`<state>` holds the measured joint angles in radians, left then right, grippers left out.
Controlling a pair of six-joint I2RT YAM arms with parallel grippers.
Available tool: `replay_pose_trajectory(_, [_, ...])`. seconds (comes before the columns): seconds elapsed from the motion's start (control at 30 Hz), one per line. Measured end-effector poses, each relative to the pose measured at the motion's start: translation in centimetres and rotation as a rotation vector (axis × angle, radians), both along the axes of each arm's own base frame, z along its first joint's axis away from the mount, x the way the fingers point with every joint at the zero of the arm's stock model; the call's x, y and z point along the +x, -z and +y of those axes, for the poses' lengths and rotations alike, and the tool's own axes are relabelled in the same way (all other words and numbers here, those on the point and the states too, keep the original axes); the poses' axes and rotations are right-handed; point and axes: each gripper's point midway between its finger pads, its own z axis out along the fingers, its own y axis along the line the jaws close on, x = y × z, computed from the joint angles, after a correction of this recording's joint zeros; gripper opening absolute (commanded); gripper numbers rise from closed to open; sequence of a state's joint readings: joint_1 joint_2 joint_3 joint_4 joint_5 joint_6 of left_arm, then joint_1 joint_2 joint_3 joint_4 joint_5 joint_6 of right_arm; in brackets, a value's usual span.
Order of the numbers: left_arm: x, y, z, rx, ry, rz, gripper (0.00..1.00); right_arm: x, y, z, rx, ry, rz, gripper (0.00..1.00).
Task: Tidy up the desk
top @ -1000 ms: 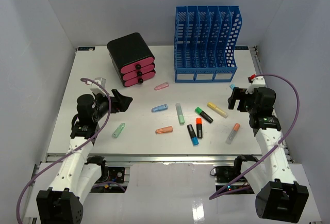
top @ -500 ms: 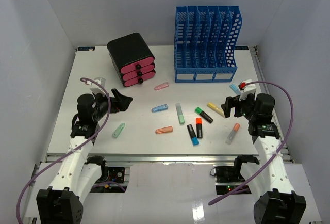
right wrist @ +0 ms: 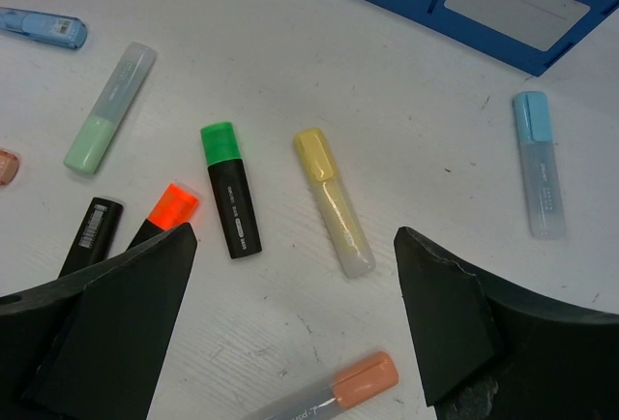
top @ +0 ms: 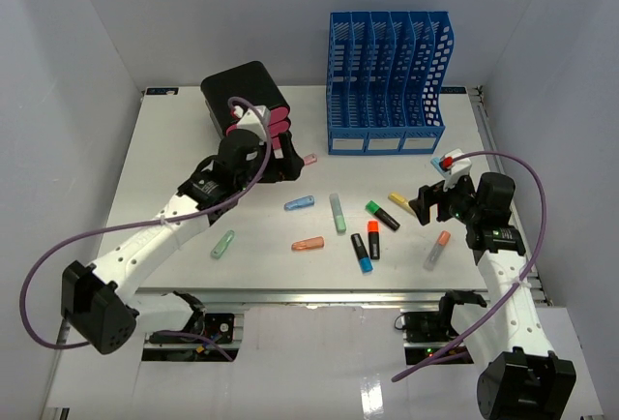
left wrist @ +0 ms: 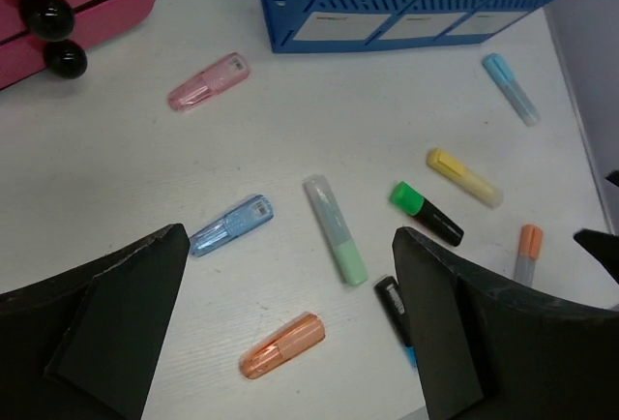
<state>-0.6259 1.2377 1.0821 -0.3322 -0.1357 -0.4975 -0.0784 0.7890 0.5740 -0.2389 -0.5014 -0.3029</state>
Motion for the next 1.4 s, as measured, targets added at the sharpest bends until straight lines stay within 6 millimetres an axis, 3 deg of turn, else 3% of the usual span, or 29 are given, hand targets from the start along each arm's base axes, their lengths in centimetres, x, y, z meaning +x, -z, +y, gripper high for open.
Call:
replay_pose_trajectory(0.2, [3.0, 2.2, -0.7, 0.126, -0.149, 0.078, 0.98, -0.1, -0.2, 0.1, 0.008, -0.002, 0.001, 0.9])
replay_pose_trajectory(0.33, [5.1, 2.4, -1.1, 0.198, -0.245, 0.073, 0.98, -0.1, -0.1, 0.1, 0.011, 0.0, 0.003, 0.9])
replay_pose_trajectory(0.57, [6.7, 3.4, 0.9, 0.342, -0.388, 0.046, 0.98, -0.1, -0.1, 0.0, 0.014, 0.008, 0.006, 0.9])
replay_pose_trajectory(0.93, [11.7, 4.5, 2.5, 0.431, -0.49, 0.043, 0.93, -0.1, -0.1, 0.0, 0.015, 0.007, 0.007, 0.9])
replay_pose_trajectory(1.2, [14.3, 5.7, 5.1, 0.448, -0.569, 0.074, 0.83, -0.2, 0.0, 0.0, 0.015, 0.007, 0.012, 0.9])
replay_pose_trajectory(1.4, [16.2, 7.0, 6.5, 0.465, -0.609, 0.099, 0.69, -0.3, 0.2, 0.0, 0.016, 0.007, 0.022, 0.9])
